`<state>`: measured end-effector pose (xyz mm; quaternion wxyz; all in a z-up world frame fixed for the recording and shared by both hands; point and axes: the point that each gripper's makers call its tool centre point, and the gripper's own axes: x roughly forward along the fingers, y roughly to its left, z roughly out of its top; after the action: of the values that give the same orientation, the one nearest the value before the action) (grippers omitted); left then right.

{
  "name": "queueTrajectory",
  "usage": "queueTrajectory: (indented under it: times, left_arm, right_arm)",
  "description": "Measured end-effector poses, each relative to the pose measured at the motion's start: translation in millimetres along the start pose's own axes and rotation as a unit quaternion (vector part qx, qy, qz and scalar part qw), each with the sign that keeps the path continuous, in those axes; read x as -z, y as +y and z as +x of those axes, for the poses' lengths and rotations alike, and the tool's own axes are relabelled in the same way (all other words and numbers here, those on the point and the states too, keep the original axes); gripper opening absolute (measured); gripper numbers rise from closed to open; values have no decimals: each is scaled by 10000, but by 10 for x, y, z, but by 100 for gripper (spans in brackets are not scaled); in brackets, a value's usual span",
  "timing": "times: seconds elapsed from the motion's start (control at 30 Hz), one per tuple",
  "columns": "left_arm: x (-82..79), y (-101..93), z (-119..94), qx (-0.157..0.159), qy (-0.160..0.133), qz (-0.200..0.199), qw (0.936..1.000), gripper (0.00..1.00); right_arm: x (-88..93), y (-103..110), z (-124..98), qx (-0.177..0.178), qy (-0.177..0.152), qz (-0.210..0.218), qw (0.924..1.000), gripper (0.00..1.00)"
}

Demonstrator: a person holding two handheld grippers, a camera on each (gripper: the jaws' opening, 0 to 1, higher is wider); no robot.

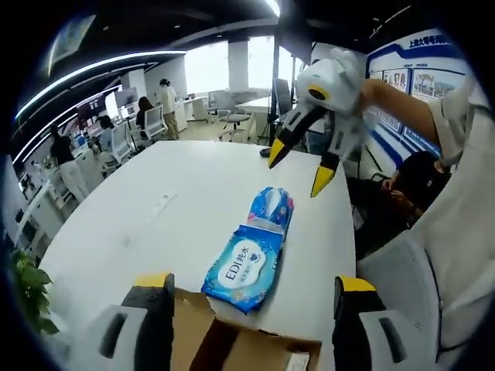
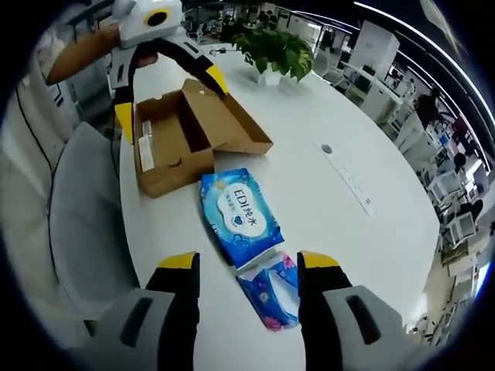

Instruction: Operate the shoe box by opening the lid, removing the specified soft item, and placing it in the target area until the item is outside and the box remains undamaged.

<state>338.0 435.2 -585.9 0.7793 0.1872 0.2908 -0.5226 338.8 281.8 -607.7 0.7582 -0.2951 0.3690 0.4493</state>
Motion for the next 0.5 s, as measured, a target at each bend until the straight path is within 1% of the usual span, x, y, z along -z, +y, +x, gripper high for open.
queueTrajectory:
  times: [0.13,0.17,0.23,0.37,0.43,0.5]
  left_arm:
    - [79,46,-160,-164,-97,-141,9997,90]
    - [110,73,-211,-244,-143,-238,9993,90]
    - [158,96,-283,-326,-218,-346,9986,93]
    - [316,135,-468,-537,-339,-538,9965,95]
    - [410,155,-562,-671,-390,-643,9949,99]
    - [504,149,-652,-727,-431,-749,9936,100]
  right_arm:
    - [-140,112,70,-137,-53,-105,9998,48]
    - [-165,138,84,-175,-59,-135,9997,48]
    - [-219,226,127,-332,-34,-197,9993,46]
    - [-348,358,226,-474,-60,-390,9981,47]
    - [-408,411,266,-539,-92,-430,9976,47]
    - [-488,492,323,-682,-167,-476,9964,47]
